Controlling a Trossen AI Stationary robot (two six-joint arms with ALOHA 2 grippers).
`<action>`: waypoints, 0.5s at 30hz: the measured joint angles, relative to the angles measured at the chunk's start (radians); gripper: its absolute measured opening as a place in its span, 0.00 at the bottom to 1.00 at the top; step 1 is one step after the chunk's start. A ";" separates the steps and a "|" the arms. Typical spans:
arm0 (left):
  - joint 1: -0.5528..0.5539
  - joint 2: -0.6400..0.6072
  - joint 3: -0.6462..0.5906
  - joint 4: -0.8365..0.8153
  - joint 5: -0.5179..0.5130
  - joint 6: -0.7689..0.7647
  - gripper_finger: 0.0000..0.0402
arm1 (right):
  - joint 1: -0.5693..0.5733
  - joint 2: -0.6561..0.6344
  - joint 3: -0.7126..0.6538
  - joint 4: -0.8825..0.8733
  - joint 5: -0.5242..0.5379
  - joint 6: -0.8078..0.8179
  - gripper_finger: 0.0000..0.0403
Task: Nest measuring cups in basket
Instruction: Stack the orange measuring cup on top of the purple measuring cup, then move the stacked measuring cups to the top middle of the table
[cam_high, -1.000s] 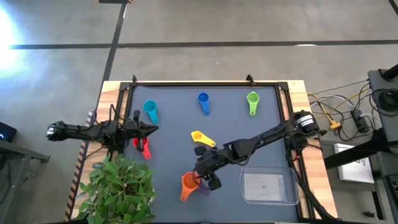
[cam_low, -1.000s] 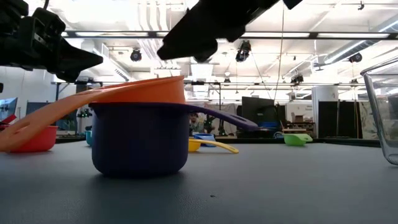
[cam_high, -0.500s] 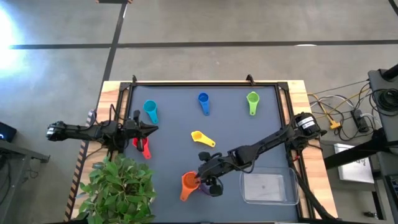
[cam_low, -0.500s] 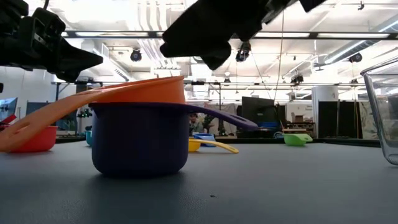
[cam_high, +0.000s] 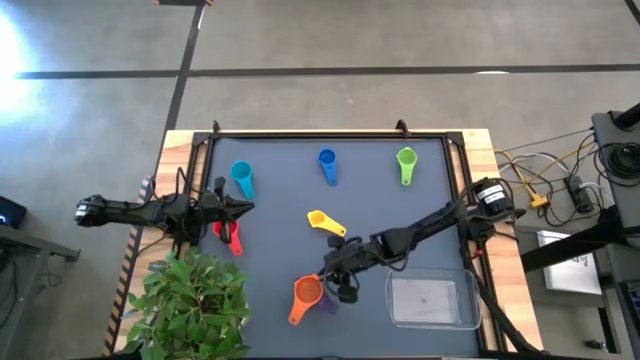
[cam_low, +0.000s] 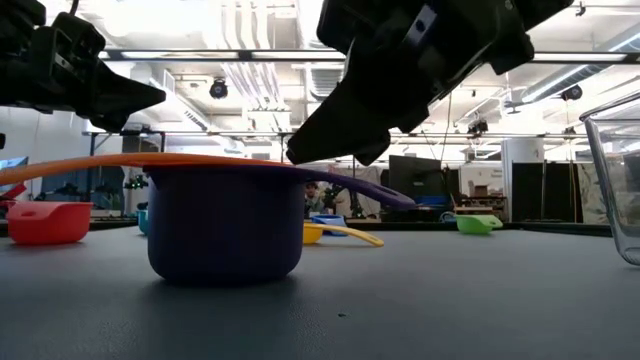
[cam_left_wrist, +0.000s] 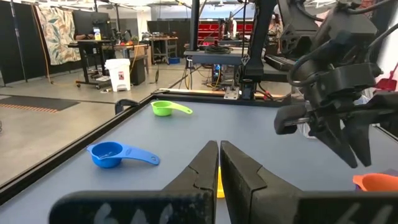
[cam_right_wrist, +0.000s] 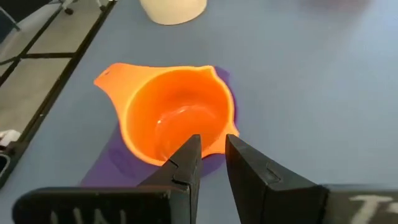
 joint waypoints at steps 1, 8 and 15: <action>0.000 0.000 0.000 0.000 0.000 0.000 0.00 | 0.000 0.000 0.005 -0.007 -0.001 0.000 0.16; 0.000 0.000 0.000 0.000 0.000 0.000 0.00 | 0.018 -0.003 0.012 -0.030 -0.038 0.069 0.17; 0.000 0.000 0.000 0.000 0.000 0.000 0.00 | 0.043 -0.005 0.025 -0.101 -0.044 0.060 0.31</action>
